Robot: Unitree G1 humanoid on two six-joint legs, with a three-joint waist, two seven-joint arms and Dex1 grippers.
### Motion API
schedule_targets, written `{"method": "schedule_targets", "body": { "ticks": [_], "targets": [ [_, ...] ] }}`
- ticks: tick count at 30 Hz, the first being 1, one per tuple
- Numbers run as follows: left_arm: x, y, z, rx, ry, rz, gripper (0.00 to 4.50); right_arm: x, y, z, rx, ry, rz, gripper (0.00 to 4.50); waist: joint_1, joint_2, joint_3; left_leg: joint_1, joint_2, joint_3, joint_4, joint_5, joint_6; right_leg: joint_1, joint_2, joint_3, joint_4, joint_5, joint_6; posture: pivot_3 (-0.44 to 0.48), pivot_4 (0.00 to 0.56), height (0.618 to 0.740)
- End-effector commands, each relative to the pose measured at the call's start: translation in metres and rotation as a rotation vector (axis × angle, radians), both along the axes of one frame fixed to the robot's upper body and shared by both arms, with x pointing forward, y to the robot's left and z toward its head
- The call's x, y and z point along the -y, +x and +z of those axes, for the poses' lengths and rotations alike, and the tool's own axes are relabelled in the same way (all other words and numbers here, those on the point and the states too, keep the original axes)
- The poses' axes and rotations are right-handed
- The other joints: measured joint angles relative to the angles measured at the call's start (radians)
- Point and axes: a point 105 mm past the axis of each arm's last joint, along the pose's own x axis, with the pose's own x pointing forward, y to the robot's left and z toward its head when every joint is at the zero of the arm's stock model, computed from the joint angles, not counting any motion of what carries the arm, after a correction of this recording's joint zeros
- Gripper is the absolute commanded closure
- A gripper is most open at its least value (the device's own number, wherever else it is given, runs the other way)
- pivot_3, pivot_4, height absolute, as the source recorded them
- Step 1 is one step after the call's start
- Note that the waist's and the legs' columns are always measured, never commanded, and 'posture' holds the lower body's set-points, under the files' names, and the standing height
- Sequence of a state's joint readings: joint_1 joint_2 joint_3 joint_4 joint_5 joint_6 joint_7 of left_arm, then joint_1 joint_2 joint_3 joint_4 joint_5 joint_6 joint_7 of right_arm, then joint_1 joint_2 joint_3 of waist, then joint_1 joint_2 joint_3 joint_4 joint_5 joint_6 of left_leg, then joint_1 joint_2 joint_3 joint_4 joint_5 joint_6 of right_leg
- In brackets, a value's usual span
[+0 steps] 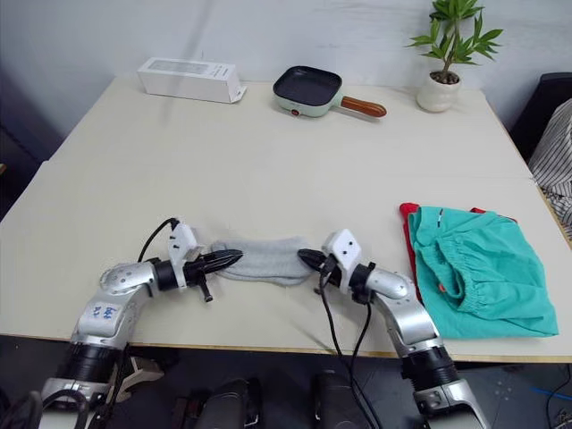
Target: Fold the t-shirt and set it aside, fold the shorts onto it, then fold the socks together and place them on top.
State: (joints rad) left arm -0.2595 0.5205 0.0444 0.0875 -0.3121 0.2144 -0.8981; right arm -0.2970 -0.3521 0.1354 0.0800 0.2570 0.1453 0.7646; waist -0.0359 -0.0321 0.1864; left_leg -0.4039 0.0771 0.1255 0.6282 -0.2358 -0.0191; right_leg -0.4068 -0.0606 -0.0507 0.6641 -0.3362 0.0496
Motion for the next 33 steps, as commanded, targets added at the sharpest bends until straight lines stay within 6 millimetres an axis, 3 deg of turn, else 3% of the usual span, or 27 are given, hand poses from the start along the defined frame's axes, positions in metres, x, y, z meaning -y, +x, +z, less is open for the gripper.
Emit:
{"method": "schedule_targets", "body": {
  "ticks": [1, 6, 12, 16, 19, 22, 27, 31, 33],
  "targets": [
    [-0.007, -0.003, 0.024, 0.043, -0.093, -0.002, 4.48, -0.003, -0.004, 0.021, 0.053, 0.051, 0.035, 4.45, 0.0, 0.0, 0.0, 0.0, 0.0, 0.0, 0.0, 0.0, 0.0, 0.0, 0.0, 0.0, 0.0, 0.0, 0.0, 0.0, 0.15, 0.74],
    [0.002, 0.01, 0.042, 0.092, -0.147, 0.056, 4.48, -0.041, -0.007, 0.042, 0.124, 0.084, 0.133, 4.45, 0.002, 0.0, 0.0, -0.001, 0.0, 0.0, 0.001, 0.0, 0.0, 0.0, 0.0, 0.0, 0.0, 0.0, 0.0, 0.0, 0.15, 0.74],
    [0.003, 0.023, 0.009, 0.033, 0.014, 0.154, 4.48, -0.075, -0.006, 0.028, 0.13, 0.052, 0.201, 4.45, 0.005, 0.0, 0.0, -0.001, -0.001, 0.0, 0.0, 0.0, 0.0, 0.0, 0.0, 0.0, -0.001, 0.0, 0.0, 0.0, 0.15, 0.74],
    [-0.006, 0.016, -0.007, -0.003, 0.056, 0.167, 4.48, -0.064, -0.003, 0.007, 0.1, 0.014, 0.2, 4.45, 0.005, 0.0, 0.0, -0.002, -0.001, 0.001, 0.001, 0.0, 0.0, -0.001, -0.001, 0.0, -0.001, 0.0, 0.0, 0.0, 0.15, 0.74],
    [-0.023, 0.018, 0.009, 0.001, -0.068, 0.227, 4.48, -0.058, 0.0, 0.008, 0.111, 0.001, 0.216, 4.45, 0.001, 0.0, 0.0, -0.001, -0.001, 0.001, 0.0, -0.001, 0.0, -0.001, -0.001, 0.0, -0.001, 0.0, 0.0, 0.0, 0.15, 0.74],
    [-0.045, 0.014, 0.035, -0.087, -0.223, 0.229, 4.48, -0.069, -0.003, 0.025, 0.166, -0.014, 0.312, 4.45, -0.009, 0.0, 0.0, 0.0, 0.001, 0.001, 0.001, 0.0, 0.0, -0.001, 0.0, 0.0, 0.001, 0.0, 0.0, 0.0, 0.15, 0.74],
    [-0.07, 0.004, 0.036, -0.529, -0.232, 0.313, 3.33, -0.084, -0.001, 0.027, 0.174, -0.01, 0.372, 4.5, -0.021, 0.0, 0.0, -0.001, 0.002, -0.001, 0.0, 0.001, -0.003, -0.002, 0.001, -0.001, 0.003, 0.0, -0.001, 0.0, 0.15, 0.74],
    [-0.058, -0.002, 0.046, -0.695, -0.236, 0.26, 2.06, -0.089, 0.003, 0.014, 0.138, -0.028, 0.392, 4.5, -0.014, 0.0, 0.0, -0.001, 0.0, -0.001, 0.0, 0.002, -0.005, -0.001, 0.0, -0.001, 0.002, 0.0, -0.001, 0.0, 0.15, 0.74],
    [-0.05, -0.007, 0.04, -0.797, -0.219, 0.249, 1.44, -0.088, 0.006, 0.009, 0.12, -0.035, 0.387, 4.5, -0.016, 0.0, 0.0, -0.002, -0.001, -0.001, 0.001, 0.003, -0.006, -0.001, -0.001, -0.001, 0.002, 0.0, -0.001, 0.0, 0.15, 0.74]
  ]
}}
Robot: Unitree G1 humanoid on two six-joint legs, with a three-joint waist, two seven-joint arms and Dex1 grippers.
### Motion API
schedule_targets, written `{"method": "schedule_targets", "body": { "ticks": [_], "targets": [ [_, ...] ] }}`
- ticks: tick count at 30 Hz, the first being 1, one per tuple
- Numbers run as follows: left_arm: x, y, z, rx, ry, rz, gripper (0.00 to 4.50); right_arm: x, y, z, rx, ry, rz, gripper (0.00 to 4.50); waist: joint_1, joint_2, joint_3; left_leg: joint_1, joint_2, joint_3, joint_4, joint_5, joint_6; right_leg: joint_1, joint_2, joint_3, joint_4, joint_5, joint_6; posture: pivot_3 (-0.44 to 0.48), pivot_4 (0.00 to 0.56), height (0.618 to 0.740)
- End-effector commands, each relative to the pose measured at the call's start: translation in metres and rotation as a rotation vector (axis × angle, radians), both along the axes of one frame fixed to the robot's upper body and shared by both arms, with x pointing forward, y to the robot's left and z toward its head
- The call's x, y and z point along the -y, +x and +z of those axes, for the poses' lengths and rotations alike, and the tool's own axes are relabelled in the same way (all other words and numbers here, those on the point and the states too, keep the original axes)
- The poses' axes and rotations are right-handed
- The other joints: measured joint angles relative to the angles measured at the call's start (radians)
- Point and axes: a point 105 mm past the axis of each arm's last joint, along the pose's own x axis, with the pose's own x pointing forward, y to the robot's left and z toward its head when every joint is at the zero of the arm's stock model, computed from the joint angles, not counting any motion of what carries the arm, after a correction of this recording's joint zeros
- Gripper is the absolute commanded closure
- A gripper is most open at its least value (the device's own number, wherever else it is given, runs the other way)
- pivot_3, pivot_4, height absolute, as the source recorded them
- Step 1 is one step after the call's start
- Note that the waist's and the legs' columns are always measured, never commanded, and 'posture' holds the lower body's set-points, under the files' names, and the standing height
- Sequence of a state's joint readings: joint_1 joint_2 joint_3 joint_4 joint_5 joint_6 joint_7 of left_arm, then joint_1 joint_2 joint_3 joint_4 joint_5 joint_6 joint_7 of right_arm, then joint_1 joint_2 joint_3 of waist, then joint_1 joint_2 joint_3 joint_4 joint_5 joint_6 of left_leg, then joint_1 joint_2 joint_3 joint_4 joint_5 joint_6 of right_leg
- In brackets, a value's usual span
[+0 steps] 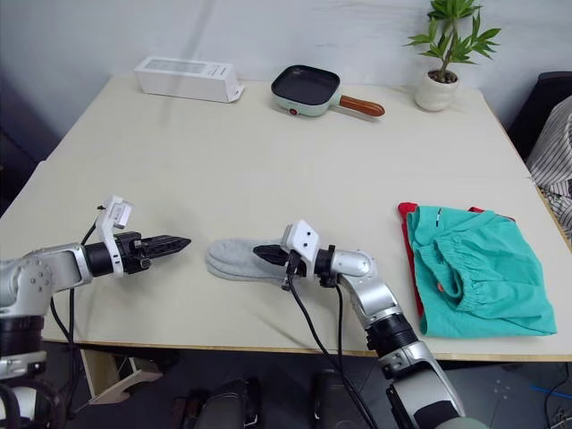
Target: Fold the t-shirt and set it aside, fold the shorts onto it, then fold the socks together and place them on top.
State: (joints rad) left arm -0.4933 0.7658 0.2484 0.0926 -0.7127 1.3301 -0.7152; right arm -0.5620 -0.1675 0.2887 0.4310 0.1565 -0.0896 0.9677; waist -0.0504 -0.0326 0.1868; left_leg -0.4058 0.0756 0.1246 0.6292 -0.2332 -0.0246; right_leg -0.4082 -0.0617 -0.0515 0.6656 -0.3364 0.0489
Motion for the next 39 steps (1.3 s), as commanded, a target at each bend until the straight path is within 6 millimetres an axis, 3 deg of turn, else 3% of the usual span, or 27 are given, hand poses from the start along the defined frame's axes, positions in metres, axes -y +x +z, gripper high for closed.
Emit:
{"method": "schedule_targets", "body": {
  "ticks": [1, 6, 11, 16, 20, 23, 31, 39],
  "targets": [
    [0.009, -0.006, -0.004, -0.116, -0.008, -0.026, 1.21, 0.002, 0.005, 0.002, 0.015, -0.004, -0.001, 4.5, -0.002, 0.0, 0.0, 0.0, 0.0, 0.0, 0.0, 0.0, 0.0, 0.0, 0.0, 0.0, 0.0, 0.0, 0.0, 0.0, 0.15, 0.74],
    [0.022, -0.004, -0.018, -0.206, 0.026, -0.044, 1.21, 0.004, 0.006, -0.004, 0.002, -0.027, 0.008, 4.5, -0.003, 0.0, 0.0, 0.001, 0.0, 0.0, 0.0, 0.001, -0.002, 0.0, 0.0, 0.0, 0.002, 0.0, 0.0, 0.0, 0.15, 0.74],
    [0.043, 0.006, -0.014, -0.18, -0.039, -0.079, 1.21, 0.005, 0.007, -0.006, -0.006, -0.036, 0.008, 4.5, 0.007, -0.001, 0.0, 0.002, 0.0, 0.0, 0.001, 0.001, -0.002, 0.001, 0.0, 0.0, 0.002, 0.0, 0.0, 0.0, 0.15, 0.74],
    [0.05, 0.011, -0.01, -0.126, 0.027, -0.105, 2.33, 0.007, 0.007, -0.008, -0.006, -0.05, 0.0, 4.5, 0.008, -0.001, -0.001, 0.002, -0.001, 0.0, 0.001, 0.001, -0.002, 0.001, -0.001, 0.001, 0.003, 0.0, 0.0, 0.0, 0.15, 0.74],
    [0.053, 0.018, 0.004, -0.037, 0.054, -0.104, 3.68, 0.013, 0.009, -0.01, -0.01, -0.062, -0.012, 4.5, 0.008, -0.001, -0.001, 0.002, -0.001, 0.0, 0.001, 0.001, -0.002, 0.001, -0.001, 0.001, 0.003, 0.0, 0.0, 0.0, 0.15, 0.74],
    [0.066, 0.011, 0.019, 0.012, 0.085, -0.202, 4.45, 0.014, 0.009, -0.012, -0.014, -0.066, -0.014, 4.5, 0.01, -0.001, -0.001, 0.002, -0.001, 0.0, 0.001, 0.001, -0.002, 0.001, -0.001, 0.001, 0.003, 0.0, 0.0, 0.0, 0.15, 0.74],
    [0.119, 0.004, 0.051, 0.135, 0.116, -0.443, 4.45, 0.02, 0.012, -0.014, -0.032, -0.062, -0.043, 4.5, 0.017, -0.001, -0.001, 0.002, -0.001, 0.0, 0.001, 0.001, -0.002, 0.001, -0.001, 0.001, 0.002, 0.0, 0.0, 0.0, 0.15, 0.74],
    [0.153, 0.015, 0.026, 0.164, 0.089, -0.503, 4.45, 0.03, 0.012, -0.008, -0.026, -0.048, -0.088, 4.5, 0.02, -0.001, -0.001, 0.002, -0.001, 0.0, 0.001, 0.001, -0.002, 0.0, 0.0, 0.002, 0.003, 0.0, 0.0, 0.0, 0.15, 0.74]
  ]
}}
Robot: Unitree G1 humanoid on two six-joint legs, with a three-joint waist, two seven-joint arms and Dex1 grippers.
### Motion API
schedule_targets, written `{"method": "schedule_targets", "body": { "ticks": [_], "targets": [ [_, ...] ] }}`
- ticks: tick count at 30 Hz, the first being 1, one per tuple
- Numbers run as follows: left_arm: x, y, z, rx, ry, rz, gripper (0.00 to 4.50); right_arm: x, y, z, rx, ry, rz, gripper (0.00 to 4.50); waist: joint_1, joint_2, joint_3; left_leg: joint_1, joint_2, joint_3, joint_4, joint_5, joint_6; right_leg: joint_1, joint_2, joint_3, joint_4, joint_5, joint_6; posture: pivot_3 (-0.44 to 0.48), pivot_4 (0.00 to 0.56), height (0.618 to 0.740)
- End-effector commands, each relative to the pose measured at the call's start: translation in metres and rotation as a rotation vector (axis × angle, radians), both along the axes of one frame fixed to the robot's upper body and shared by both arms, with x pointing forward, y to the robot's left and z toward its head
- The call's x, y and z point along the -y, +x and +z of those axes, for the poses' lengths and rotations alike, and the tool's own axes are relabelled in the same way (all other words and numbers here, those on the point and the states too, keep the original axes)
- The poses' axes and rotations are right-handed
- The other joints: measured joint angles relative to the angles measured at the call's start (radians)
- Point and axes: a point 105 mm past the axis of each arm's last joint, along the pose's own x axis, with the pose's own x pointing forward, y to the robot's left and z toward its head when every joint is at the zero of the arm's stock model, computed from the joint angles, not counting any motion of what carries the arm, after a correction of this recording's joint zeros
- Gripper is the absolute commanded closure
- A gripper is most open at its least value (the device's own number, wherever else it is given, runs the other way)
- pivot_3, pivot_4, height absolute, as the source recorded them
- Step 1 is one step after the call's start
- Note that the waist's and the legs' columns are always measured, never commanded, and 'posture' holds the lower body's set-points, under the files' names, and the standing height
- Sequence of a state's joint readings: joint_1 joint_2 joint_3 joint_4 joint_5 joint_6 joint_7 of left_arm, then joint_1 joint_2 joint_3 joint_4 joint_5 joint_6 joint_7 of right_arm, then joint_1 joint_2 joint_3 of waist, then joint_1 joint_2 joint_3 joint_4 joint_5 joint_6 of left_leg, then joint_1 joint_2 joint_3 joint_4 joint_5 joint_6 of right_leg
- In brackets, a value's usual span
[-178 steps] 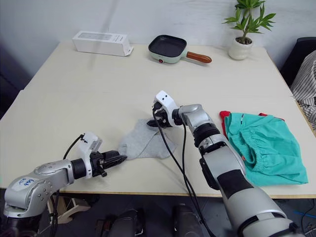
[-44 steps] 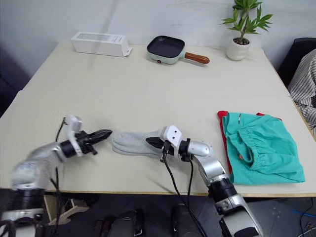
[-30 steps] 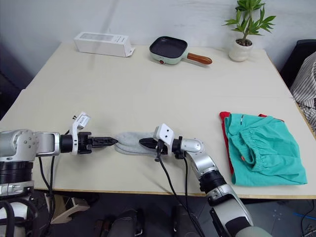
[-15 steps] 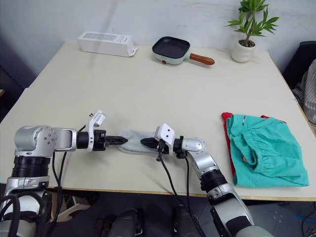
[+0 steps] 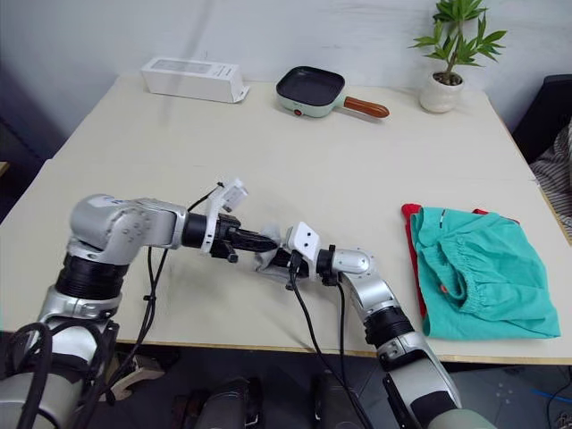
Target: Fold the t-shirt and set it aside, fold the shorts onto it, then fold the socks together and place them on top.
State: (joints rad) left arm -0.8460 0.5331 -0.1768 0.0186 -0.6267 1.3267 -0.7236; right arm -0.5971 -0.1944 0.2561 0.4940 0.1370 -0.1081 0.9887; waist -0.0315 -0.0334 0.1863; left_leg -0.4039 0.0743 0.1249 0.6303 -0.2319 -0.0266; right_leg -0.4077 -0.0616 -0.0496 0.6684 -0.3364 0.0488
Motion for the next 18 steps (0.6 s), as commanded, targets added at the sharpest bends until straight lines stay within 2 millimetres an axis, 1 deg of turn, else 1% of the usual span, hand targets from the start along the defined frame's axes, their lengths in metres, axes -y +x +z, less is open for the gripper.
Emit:
{"method": "schedule_targets", "body": {
  "ticks": [1, 3, 7, 8, 11, 15, 17, 18],
  "targets": [
    [0.011, 0.003, -0.002, -0.004, -0.083, -0.026, 4.45, 0.019, -0.001, -0.005, -0.032, -0.003, -0.068, 4.5, 0.002, 0.0, 0.0, 0.0, 0.0, 0.0, 0.0, 0.0, 0.0, 0.0, 0.0, 0.0, 0.0, 0.0, 0.0, 0.0, 0.15, 0.74],
    [0.013, 0.004, -0.009, -0.002, -0.102, -0.031, 4.45, 0.026, -0.004, -0.003, -0.031, 0.0, -0.084, 4.5, 0.004, 0.0, 0.0, 0.0, 0.0, 0.0, 0.0, 0.0, 0.0, 0.0, 0.0, 0.0, -0.001, 0.0, 0.0, 0.0, 0.15, 0.74],
    [0.018, 0.0, -0.014, 0.067, -0.144, -0.101, 3.27, 0.044, -0.013, 0.004, -0.022, 0.005, -0.113, 4.5, 0.005, 0.0, 0.0, -0.001, -0.001, 0.0, 0.0, 0.0, 0.001, 0.0, -0.001, 0.0, -0.002, 0.0, 0.0, 0.0, 0.15, 0.74],
    [0.022, -0.003, -0.012, 0.103, -0.18, -0.138, 3.02, 0.051, -0.016, 0.007, -0.022, 0.007, -0.123, 4.5, 0.005, 0.0, 0.0, -0.001, -0.001, 0.0, 0.0, 0.0, 0.001, 0.0, -0.001, 0.0, -0.002, 0.0, 0.0, 0.0, 0.15, 0.74],
    [0.027, -0.008, -0.009, 0.179, -0.25, -0.213, 2.04, 0.064, -0.023, 0.012, -0.029, 0.012, -0.153, 4.5, 0.004, 0.001, 0.0, -0.001, 0.0, 0.0, 0.0, 0.0, 0.001, 0.0, 0.0, 0.0, -0.003, 0.0, 0.0, 0.0, 0.15, 0.74],
    [0.027, -0.01, -0.016, 0.249, -0.267, -0.263, 0.75, 0.086, -0.029, 0.017, -0.041, 0.013, -0.217, 4.5, 0.003, 0.001, 0.001, -0.001, 0.0, 0.0, -0.001, 0.0, 0.001, 0.0, 0.001, 0.0, -0.003, 0.0, 0.0, 0.0, 0.15, 0.74],
    [0.024, -0.012, -0.016, 0.329, -0.286, -0.302, 0.08, 0.101, -0.031, 0.019, -0.049, 0.021, -0.272, 4.5, 0.002, 0.001, 0.001, -0.001, 0.0, 0.0, -0.001, 0.0, 0.001, 0.0, 0.001, 0.0, -0.004, 0.0, 0.0, 0.0, 0.15, 0.74],
    [0.02, -0.013, -0.013, 0.382, -0.314, -0.315, 0.03, 0.11, -0.031, 0.021, -0.051, 0.025, -0.302, 4.5, 0.003, 0.001, 0.001, -0.001, 0.0, 0.0, -0.001, 0.0, 0.001, 0.0, 0.001, 0.0, -0.004, 0.0, 0.0, 0.0, 0.15, 0.74]
  ]
}}
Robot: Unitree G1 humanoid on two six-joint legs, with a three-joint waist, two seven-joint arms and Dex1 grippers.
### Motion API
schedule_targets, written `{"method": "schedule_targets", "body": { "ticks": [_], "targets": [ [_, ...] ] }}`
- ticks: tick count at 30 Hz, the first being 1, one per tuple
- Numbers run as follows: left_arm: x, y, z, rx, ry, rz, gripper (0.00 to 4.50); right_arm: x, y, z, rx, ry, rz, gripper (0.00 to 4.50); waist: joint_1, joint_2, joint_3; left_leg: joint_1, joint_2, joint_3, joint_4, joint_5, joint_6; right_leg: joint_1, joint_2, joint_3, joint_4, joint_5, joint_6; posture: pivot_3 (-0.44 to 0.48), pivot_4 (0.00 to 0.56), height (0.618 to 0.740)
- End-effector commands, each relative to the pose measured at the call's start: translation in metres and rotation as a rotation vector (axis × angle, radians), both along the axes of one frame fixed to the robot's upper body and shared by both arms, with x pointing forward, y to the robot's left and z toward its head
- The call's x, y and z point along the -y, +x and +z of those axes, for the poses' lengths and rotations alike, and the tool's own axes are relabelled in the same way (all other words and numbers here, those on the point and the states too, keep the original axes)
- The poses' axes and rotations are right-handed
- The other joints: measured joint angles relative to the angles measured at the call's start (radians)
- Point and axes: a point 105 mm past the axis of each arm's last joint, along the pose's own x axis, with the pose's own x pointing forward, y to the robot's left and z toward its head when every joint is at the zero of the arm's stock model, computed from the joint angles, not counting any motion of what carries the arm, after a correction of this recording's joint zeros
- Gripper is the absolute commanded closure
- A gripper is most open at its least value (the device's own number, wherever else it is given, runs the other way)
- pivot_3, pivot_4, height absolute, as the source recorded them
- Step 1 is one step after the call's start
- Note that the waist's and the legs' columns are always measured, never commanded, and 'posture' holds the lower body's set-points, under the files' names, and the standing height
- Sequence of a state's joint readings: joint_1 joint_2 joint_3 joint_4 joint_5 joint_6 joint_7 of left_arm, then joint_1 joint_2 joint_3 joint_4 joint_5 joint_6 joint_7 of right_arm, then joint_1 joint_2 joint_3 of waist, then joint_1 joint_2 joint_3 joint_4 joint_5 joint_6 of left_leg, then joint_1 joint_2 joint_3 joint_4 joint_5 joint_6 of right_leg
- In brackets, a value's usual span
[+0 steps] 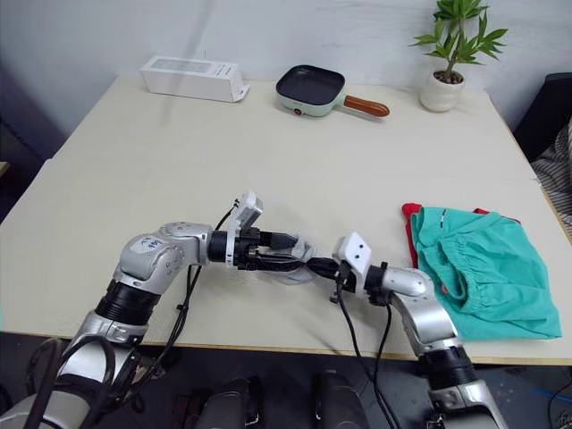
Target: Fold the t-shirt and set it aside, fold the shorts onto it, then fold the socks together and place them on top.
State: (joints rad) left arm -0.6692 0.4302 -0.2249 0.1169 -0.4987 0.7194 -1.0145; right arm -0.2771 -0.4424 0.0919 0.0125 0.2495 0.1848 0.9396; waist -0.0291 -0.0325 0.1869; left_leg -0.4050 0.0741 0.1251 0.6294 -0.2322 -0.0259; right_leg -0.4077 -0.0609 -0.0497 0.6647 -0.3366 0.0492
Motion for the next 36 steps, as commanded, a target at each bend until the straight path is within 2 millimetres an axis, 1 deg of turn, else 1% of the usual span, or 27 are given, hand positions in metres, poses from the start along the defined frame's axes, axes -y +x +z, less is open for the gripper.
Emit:
{"method": "schedule_targets", "body": {
  "ticks": [1, 2, 4, 5, 7, 8, 11, 12, 15, 16, 18, 19, 20, 22, 24, 27, 30, 32, 34, 36],
  "targets": [
    [-0.009, -0.003, 0.009, 0.172, -0.073, -0.053, 0.03, 0.025, -0.002, 0.02, 0.041, 0.045, -0.086, 4.5, 0.001, 0.0, 0.0, 0.0, 0.0, 0.0, 0.0, 0.0, 0.0, 0.0, 0.0, 0.0, 0.0, 0.0, 0.0, 0.0, 0.15, 0.74],
    [-0.012, -0.002, 0.009, 0.196, -0.078, -0.053, 0.03, 0.029, -0.003, 0.022, 0.041, 0.048, -0.097, 4.5, 0.002, 0.0, 0.0, 0.0, 0.0, 0.0, 0.0, 0.0, 0.0, 0.0, 0.0, 0.0, -0.001, 0.0, 0.0, 0.0, 0.15, 0.74],
    [-0.023, 0.001, 0.028, 0.265, -0.167, -0.023, 0.03, 0.036, -0.003, 0.034, 0.055, 0.095, -0.124, 4.5, 0.001, 0.0, 0.0, 0.0, 0.0, 0.0, 0.0, 0.0, 0.001, 0.0, 0.0, 0.0, -0.001, 0.0, 0.0, 0.0, 0.15, 0.74],
    [-0.031, 0.004, 0.036, 0.298, -0.192, 0.004, 0.22, 0.036, -0.005, 0.043, 0.061, 0.133, -0.116, 4.5, 0.0, 0.0, 0.0, -0.001, 0.0, 0.0, 0.0, 0.0, 0.001, 0.0, 0.0, 0.0, -0.001, 0.0, 0.0, 0.0, 0.15, 0.74],
    [-0.042, 0.009, 0.037, 0.365, -0.161, 0.045, 0.61, 0.029, -0.01, 0.054, 0.048, 0.188, -0.071, 4.5, -0.002, 0.0, 0.0, -0.001, 0.0, 0.0, 0.0, -0.001, 0.002, 0.0, 0.0, 0.0, -0.001, 0.0, 0.0, 0.0, 0.15, 0.74],
    [-0.046, 0.012, 0.036, 0.386, -0.147, 0.072, 0.95, 0.022, -0.012, 0.058, 0.048, 0.2, -0.043, 4.5, -0.002, 0.0, 0.0, 0.0, 0.001, 0.0, 0.0, -0.001, 0.002, 0.0, 0.001, 0.0, -0.001, 0.0, 0.0, 0.0, 0.15, 0.74],
    [-0.049, 0.018, 0.026, 0.414, -0.102, 0.099, 1.92, 0.01, -0.011, 0.064, 0.047, 0.211, -0.019, 4.5, 0.001, 0.0, 0.0, 0.0, 0.001, 0.0, 0.0, -0.001, 0.003, 0.0, 0.001, -0.001, -0.001, 0.0, 0.0, 0.0, 0.15, 0.74],
    [-0.047, 0.017, 0.021, 0.431, -0.083, 0.089, 2.24, 0.002, -0.009, 0.068, 0.053, 0.221, -0.006, 4.5, 0.002, 0.0, 0.0, 0.0, 0.001, 0.0, 0.0, -0.002, 0.003, 0.0, 0.001, -0.001, -0.001, 0.0, 0.0, 0.0, 0.15, 0.74],
    [-0.038, 0.016, -0.003, 0.453, -0.031, 0.081, 3.24, -0.039, -0.005, 0.081, 0.082, 0.259, 0.067, 4.5, -0.001, 0.0, 0.0, -0.001, 0.001, 0.001, 0.0, -0.003, 0.005, 0.0, 0.001, 0.0, -0.001, 0.0, 0.001, 0.0, 0.15, 0.74],
    [-0.037, 0.016, -0.008, 0.456, -0.023, 0.084, 3.53, -0.047, -0.004, 0.083, 0.084, 0.266, 0.077, 4.5, -0.001, 0.0, 0.0, -0.001, 0.001, 0.001, 0.0, -0.003, 0.005, 0.0, 0.001, 0.0, -0.001, 0.0, 0.001, 0.0, 0.15, 0.74],
    [-0.028, 0.018, -0.024, 0.457, 0.015, 0.085, 4.24, -0.066, 0.001, 0.074, 0.09, 0.236, 0.086, 4.5, 0.001, 0.0, 0.0, -0.001, 0.002, 0.001, 0.0, -0.002, 0.005, -0.001, 0.001, -0.001, -0.001, 0.0, 0.001, 0.0, 0.15, 0.74],
    [-0.024, 0.018, -0.031, 0.454, 0.038, 0.085, 4.46, -0.072, 0.003, 0.067, 0.09, 0.216, 0.089, 4.5, 0.002, 0.0, 0.0, -0.001, 0.002, 0.001, 0.0, -0.002, 0.004, -0.001, 0.001, -0.001, -0.001, 0.0, 0.001, 0.0, 0.15, 0.74],
    [-0.02, 0.018, -0.037, 0.46, 0.059, 0.08, 4.46, -0.077, 0.005, 0.06, 0.082, 0.201, 0.086, 4.5, 0.004, 0.0, 0.0, -0.001, 0.001, 0.001, 0.0, -0.003, 0.005, -0.001, 0.001, -0.001, -0.002, 0.0, 0.001, 0.0, 0.15, 0.74],
    [-0.017, 0.019, -0.045, 0.447, 0.089, 0.083, 4.46, -0.079, 0.009, 0.045, 0.078, 0.156, 0.074, 4.5, 0.006, 0.0, 0.0, -0.002, 0.001, 0.001, 0.001, -0.003, 0.006, 0.0, 0.0, -0.001, -0.002, 0.0, 0.001, 0.0, 0.15, 0.74],
    [-0.015, 0.018, -0.048, 0.425, 0.075, 0.087, 4.46, -0.071, 0.015, 0.026, 0.083, 0.088, 0.04, 4.5, 0.005, 0.0, 0.0, -0.002, 0.0, 0.001, 0.001, -0.003, 0.006, 0.0, -0.001, -0.001, -0.002, 0.001, 0.002, 0.0, 0.15, 0.74],
    [-0.017, 0.017, -0.054, 0.412, 0.09, 0.103, 4.46, -0.055, 0.024, 0.007, 0.061, 0.067, -0.027, 4.5, 0.002, 0.0, 0.0, -0.002, -0.001, 0.002, 0.002, -0.003, 0.007, 0.0, -0.001, 0.0, -0.003, 0.001, 0.003, 0.0, 0.15, 0.74],
    [-0.02, 0.015, -0.059, 0.398, 0.11, 0.105, 4.46, -0.044, 0.028, -0.002, 0.054, 0.063, -0.05, 4.5, 0.002, 0.0, 0.0, 0.0, 0.0, 0.002, 0.001, -0.003, 0.007, 0.002, -0.001, 0.0, -0.002, 0.001, 0.003, 0.0, 0.15, 0.74],
    [-0.023, 0.014, -0.063, 0.388, 0.123, 0.106, 4.46, -0.034, 0.034, -0.006, 0.048, 0.071, -0.096, 4.5, 0.001, 0.0, -0.001, 0.0, 0.0, 0.002, 0.001, -0.003, 0.007, 0.002, -0.001, 0.0, -0.002, 0.001, 0.003, 0.0, 0.15, 0.74],
    [-0.025, 0.013, -0.065, 0.395, 0.132, 0.104, 4.46, -0.025, 0.039, -0.007, 0.037, 0.079, -0.135, 4.5, 0.001, 0.0, -0.001, 0.002, 0.0, 0.002, 0.001, -0.003, 0.007, 0.003, -0.001, 0.0, -0.002, 0.001, 0.003, 0.0, 0.15, 0.74],
    [-0.024, 0.012, -0.063, 0.401, 0.105, 0.112, 4.46, -0.021, 0.041, -0.002, 0.035, 0.108, -0.147, 4.5, 0.001, 0.0, -0.001, 0.003, 0.0, 0.001, 0.002, -0.003, 0.007, 0.006, -0.001, -0.001, -0.003, 0.001, 0.003, 0.0, 0.15, 0.74]
  ]
}}
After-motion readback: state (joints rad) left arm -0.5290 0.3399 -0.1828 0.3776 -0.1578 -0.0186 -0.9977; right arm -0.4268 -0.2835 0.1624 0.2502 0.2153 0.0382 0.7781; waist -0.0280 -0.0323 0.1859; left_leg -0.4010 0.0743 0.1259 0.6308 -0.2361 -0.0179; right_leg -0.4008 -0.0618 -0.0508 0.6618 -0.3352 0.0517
